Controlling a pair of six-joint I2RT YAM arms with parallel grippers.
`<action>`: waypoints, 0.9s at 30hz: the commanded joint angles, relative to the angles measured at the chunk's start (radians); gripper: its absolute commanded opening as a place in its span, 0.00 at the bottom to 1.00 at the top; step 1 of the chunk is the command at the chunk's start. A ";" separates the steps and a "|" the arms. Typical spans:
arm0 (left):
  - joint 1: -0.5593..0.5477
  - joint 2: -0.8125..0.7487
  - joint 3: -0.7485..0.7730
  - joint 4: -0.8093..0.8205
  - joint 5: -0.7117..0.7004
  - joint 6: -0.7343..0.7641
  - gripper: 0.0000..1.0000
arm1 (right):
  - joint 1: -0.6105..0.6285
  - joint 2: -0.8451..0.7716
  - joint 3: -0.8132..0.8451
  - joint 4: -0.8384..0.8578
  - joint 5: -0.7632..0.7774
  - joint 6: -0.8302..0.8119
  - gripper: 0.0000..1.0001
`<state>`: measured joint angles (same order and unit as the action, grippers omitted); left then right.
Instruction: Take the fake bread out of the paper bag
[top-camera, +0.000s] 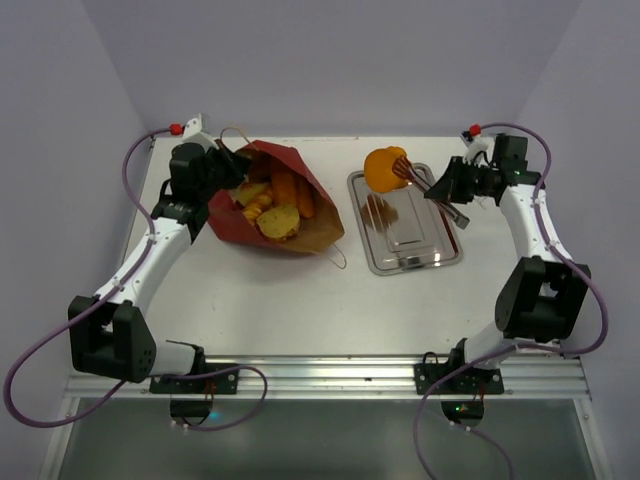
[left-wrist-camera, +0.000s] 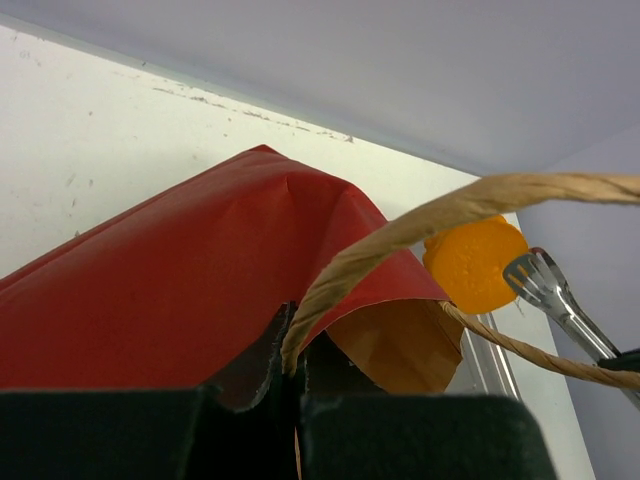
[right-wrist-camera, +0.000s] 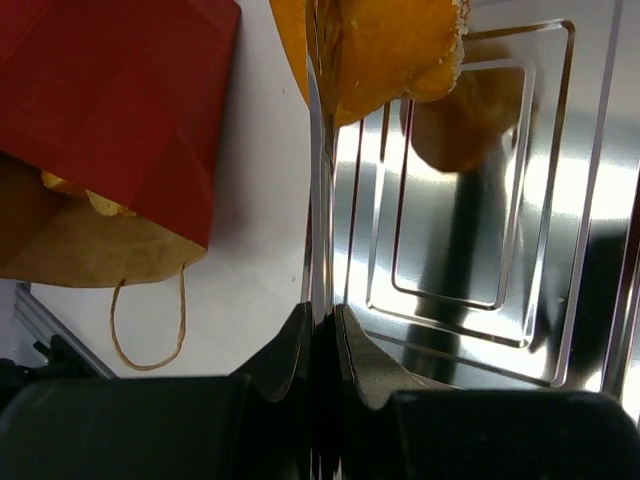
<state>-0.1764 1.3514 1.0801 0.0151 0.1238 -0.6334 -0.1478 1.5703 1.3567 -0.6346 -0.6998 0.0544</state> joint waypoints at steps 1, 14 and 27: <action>0.014 -0.049 0.014 0.039 0.048 0.031 0.00 | -0.045 0.039 0.015 0.130 -0.136 0.103 0.00; 0.025 -0.052 0.004 0.036 0.063 0.037 0.00 | -0.174 0.184 -0.025 0.225 -0.247 0.272 0.00; 0.026 -0.052 0.007 0.034 0.071 0.035 0.00 | -0.233 0.238 -0.036 0.225 -0.285 0.285 0.19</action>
<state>-0.1581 1.3418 1.0801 -0.0071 0.1692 -0.6079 -0.3691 1.8099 1.3178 -0.4480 -0.9348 0.3264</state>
